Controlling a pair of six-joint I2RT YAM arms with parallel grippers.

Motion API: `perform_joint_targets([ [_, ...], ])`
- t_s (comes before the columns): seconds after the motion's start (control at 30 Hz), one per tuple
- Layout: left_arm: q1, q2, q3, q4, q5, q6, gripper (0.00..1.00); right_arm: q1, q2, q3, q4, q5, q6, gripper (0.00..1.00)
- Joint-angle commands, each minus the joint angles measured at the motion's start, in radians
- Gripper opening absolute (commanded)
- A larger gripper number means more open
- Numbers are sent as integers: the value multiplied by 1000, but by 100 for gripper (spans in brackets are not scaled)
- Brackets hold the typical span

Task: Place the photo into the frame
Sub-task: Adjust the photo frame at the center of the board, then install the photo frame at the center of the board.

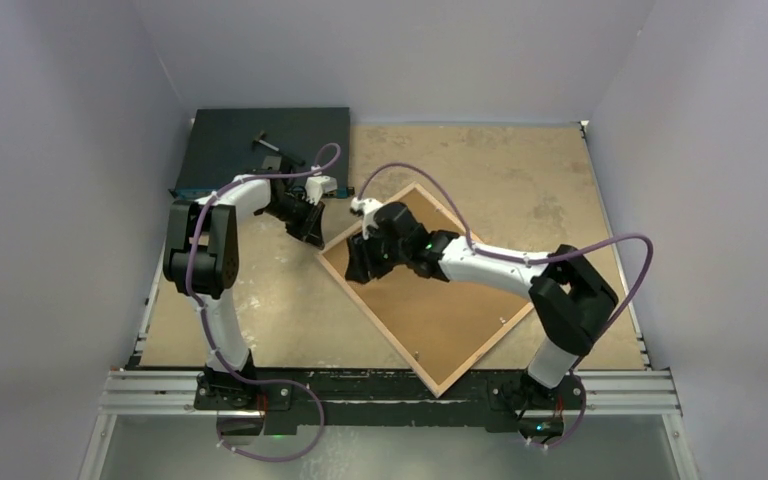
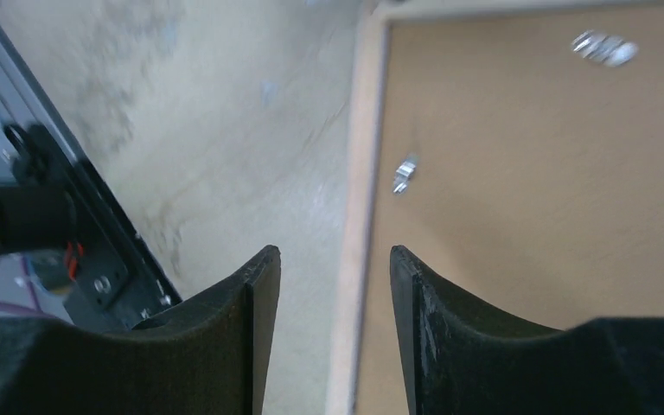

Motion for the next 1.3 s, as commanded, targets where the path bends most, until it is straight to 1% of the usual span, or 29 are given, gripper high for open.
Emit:
perform_joint_targets([
  [0.0,-2,23,-1,8,16,31,5,-120,23,2,184,-183,33,52],
  [0.13,-2,26,-3,8,25,30,5,-144,130,39,223,-251,42,50],
  [0.23,-2,24,-6,11,30,26,5,-145,173,55,236,-273,52,48],
  [0.77,-2,13,4,13,36,17,4,-145,254,21,311,-306,97,45],
  [0.97,-2,4,3,12,36,16,4,-146,267,14,314,-286,98,45],
  [1.27,-2,5,7,14,37,14,4,-143,303,9,374,-316,122,45],
])
